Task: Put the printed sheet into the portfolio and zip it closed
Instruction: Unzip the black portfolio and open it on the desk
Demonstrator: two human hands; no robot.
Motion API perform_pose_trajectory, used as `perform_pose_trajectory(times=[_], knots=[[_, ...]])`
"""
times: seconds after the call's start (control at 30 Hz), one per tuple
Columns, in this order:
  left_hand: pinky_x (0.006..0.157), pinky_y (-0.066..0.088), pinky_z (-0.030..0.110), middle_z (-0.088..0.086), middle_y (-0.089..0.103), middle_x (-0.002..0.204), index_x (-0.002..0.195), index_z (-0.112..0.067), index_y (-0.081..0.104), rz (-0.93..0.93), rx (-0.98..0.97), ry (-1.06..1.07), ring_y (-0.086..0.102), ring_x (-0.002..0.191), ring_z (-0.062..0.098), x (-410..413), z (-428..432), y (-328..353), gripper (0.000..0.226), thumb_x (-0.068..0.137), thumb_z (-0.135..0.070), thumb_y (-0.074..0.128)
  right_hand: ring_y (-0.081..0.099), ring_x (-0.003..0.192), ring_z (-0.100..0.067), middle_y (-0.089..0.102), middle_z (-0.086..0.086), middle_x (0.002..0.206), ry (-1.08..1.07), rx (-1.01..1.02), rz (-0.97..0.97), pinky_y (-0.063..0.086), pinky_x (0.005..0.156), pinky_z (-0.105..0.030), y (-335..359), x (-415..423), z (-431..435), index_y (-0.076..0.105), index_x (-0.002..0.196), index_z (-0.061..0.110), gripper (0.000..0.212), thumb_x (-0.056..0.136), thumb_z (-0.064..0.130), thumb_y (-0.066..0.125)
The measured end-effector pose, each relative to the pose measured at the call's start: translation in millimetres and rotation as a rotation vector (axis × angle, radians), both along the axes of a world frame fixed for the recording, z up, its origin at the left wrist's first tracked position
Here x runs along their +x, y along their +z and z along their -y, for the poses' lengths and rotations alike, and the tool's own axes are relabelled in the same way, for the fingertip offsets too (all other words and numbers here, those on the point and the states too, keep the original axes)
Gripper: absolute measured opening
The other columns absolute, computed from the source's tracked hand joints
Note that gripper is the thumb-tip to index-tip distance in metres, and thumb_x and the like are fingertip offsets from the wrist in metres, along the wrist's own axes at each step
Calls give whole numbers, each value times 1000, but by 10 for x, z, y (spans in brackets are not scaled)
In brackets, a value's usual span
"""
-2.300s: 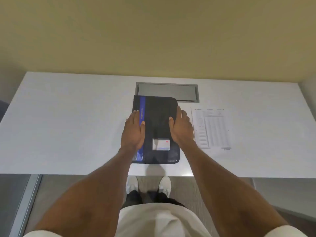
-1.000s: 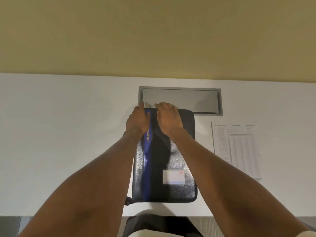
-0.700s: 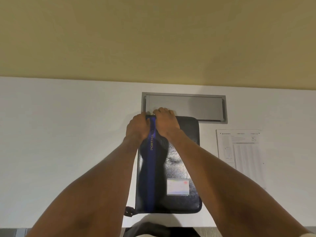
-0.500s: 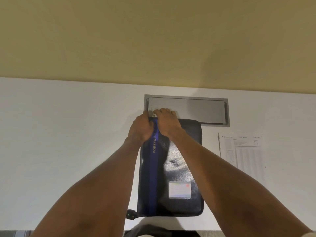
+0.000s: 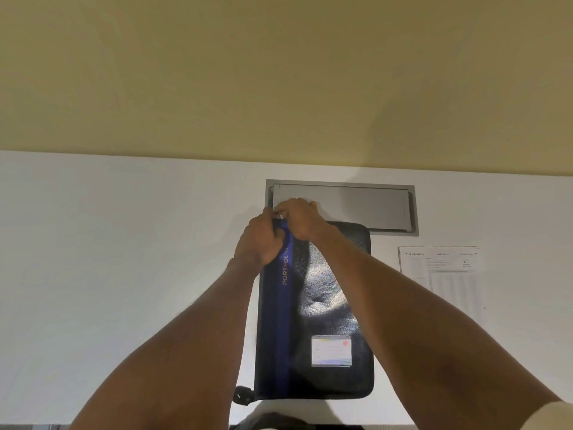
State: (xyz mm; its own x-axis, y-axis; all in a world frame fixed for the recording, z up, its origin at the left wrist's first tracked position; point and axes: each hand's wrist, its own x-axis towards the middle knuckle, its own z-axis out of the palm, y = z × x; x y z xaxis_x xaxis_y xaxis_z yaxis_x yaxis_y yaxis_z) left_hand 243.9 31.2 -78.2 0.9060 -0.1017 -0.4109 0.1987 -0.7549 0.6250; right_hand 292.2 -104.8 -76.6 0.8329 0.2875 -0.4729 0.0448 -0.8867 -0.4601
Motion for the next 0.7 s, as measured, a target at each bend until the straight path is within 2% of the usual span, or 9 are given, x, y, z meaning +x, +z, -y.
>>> perform_pose_trajectory(times=[0.07, 0.13, 0.3, 0.37, 0.5, 0.63, 0.7], knots=[[80, 56, 47, 12, 69, 105, 116, -11, 54, -10, 6, 2, 66, 91, 33, -2, -9, 15, 22, 95, -20, 53, 60, 111, -30, 70, -9, 116, 1, 17, 24, 40, 101, -42, -1, 9, 31, 71, 116, 12, 44, 86, -14, 53], [81, 58, 49, 10, 70, 105, 114, -15, 53, -21, 1, 8, 67, 91, 32, -6, -27, 6, 23, 94, -26, 55, 62, 97, -29, 68, -9, 103, 47, 12, 39, 45, 91, -36, 24, 14, 77, 71, 107, 8, 35, 85, -13, 54], [82, 60, 46, 9, 70, 106, 114, -15, 53, -10, -17, 10, 69, 91, 28, -16, -48, -21, 21, 98, -26, 59, 53, 73, -24, 58, -6, 79, 227, -73, 122, 41, 65, -31, 145, 87, 178, 64, 76, 10, 19, 78, -6, 54], [81, 59, 42, 10, 71, 108, 117, -13, 53, -5, -27, 7, 69, 92, 28, -12, -44, -28, 23, 99, -25, 60, 52, 76, -25, 57, -6, 81, 338, -116, 180, 41, 66, -33, 152, 104, 202, 61, 75, 14, 18, 78, -3, 57], [75, 50, 34, 13, 70, 106, 118, -8, 55, 18, -10, -13, 68, 94, 32, 1, -49, -36, 28, 98, -24, 64, 55, 91, -29, 63, -8, 92, 557, -218, 324, 39, 76, -37, 120, 95, 341, 65, 90, 13, 16, 84, -2, 62], [84, 55, 39, 12, 71, 110, 122, -8, 54, 16, -9, -6, 69, 97, 33, 9, -55, -50, 35, 96, -26, 69, 60, 85, -31, 66, -8, 82, 617, -279, 422, 45, 74, -37, 95, 38, 626, 67, 83, 14, 17, 75, 0, 73], [84, 54, 37, 9, 69, 107, 122, -9, 54, 0, -5, -1, 68, 95, 30, 19, -61, -65, 35, 96, -26, 70, 60, 82, -28, 65, -5, 79, 599, -315, 442, 46, 73, -36, 52, 8, 802, 67, 82, 18, 19, 74, 4, 78]])
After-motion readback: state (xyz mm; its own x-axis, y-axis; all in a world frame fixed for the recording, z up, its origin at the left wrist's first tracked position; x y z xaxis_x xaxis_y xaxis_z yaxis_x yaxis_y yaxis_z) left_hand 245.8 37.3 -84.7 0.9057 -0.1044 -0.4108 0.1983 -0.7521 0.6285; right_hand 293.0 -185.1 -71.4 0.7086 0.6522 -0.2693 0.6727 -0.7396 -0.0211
